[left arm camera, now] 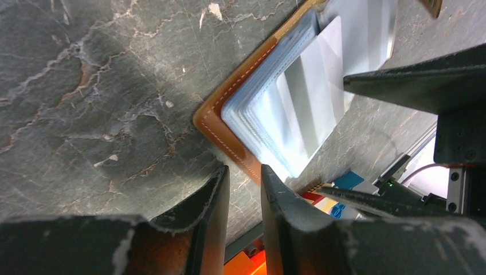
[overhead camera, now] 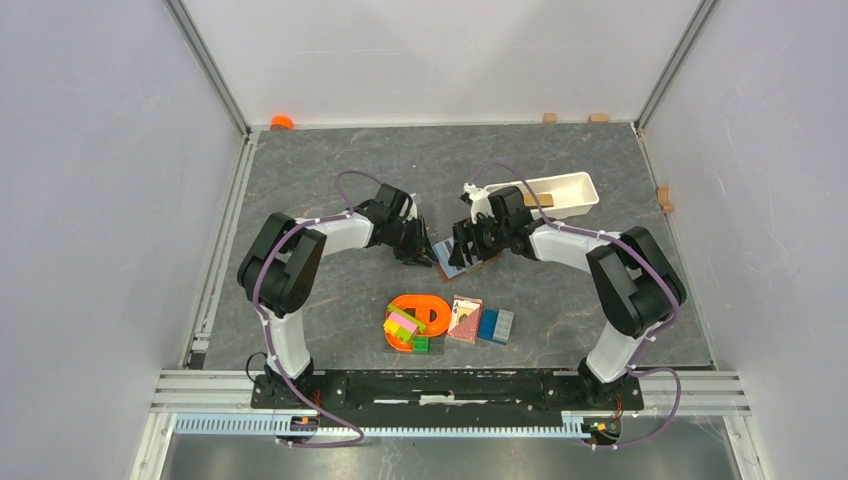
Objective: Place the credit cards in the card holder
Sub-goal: Insert the credit card into the card holder, then pick up the credit card from the storage box.
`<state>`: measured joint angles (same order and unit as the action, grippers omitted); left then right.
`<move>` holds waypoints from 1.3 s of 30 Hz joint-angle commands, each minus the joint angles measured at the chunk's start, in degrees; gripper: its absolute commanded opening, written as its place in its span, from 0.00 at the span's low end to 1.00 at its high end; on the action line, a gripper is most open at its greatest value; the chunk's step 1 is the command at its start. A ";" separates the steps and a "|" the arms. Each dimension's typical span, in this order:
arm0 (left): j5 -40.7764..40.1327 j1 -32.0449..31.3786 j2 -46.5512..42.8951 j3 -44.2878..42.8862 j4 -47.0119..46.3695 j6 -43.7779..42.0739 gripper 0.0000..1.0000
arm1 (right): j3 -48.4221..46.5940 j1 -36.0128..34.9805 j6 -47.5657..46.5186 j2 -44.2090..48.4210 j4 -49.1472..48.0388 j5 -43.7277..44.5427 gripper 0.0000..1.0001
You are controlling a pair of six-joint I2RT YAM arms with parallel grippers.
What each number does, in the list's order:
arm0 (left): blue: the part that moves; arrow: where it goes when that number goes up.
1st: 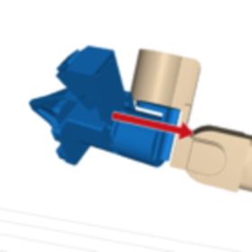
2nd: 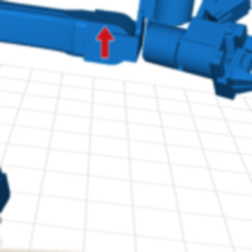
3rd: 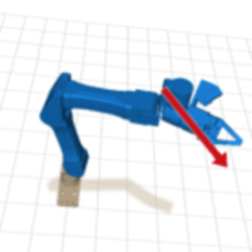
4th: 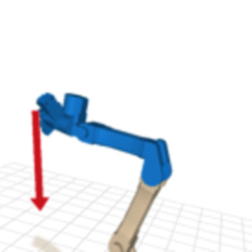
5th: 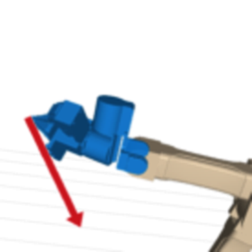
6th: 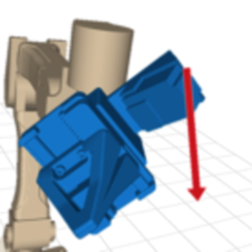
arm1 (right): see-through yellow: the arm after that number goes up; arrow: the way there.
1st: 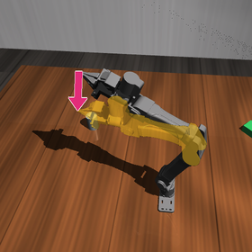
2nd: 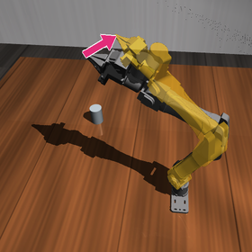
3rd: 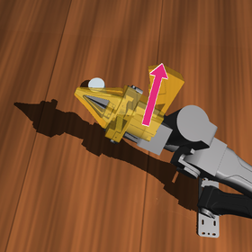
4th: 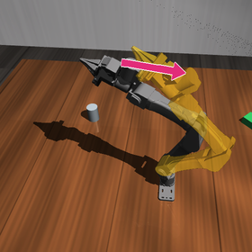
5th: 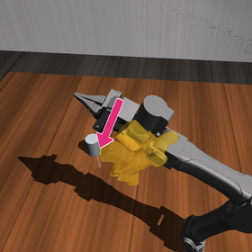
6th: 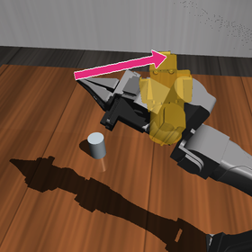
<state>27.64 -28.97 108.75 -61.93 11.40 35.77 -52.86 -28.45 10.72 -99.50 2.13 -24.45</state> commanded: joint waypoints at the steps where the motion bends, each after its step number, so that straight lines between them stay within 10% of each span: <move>1: 0.14 -0.03 0.94 -1.26 -0.34 0.71 0.33 | 0.21 -1.71 1.74 -0.54 -2.81 -2.98 0.78; 16: -0.53 0.94 -1.06 -2.23 1.19 -0.65 0.33 | -1.66 -3.63 1.37 1.67 -2.67 -1.19 0.76; 27: -9.32 7.17 -13.27 -6.06 9.21 -7.76 0.73 | -17.24 -0.72 -7.03 8.21 18.10 26.51 0.78; 39: -12.22 7.54 -20.77 -7.24 13.04 -11.43 0.79 | -31.52 0.59 -10.15 -5.12 20.96 33.85 0.57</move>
<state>16.01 -21.39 89.71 -68.03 22.85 26.92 -80.82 -27.70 2.55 -101.43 21.61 6.87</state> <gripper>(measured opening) 0.786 0.586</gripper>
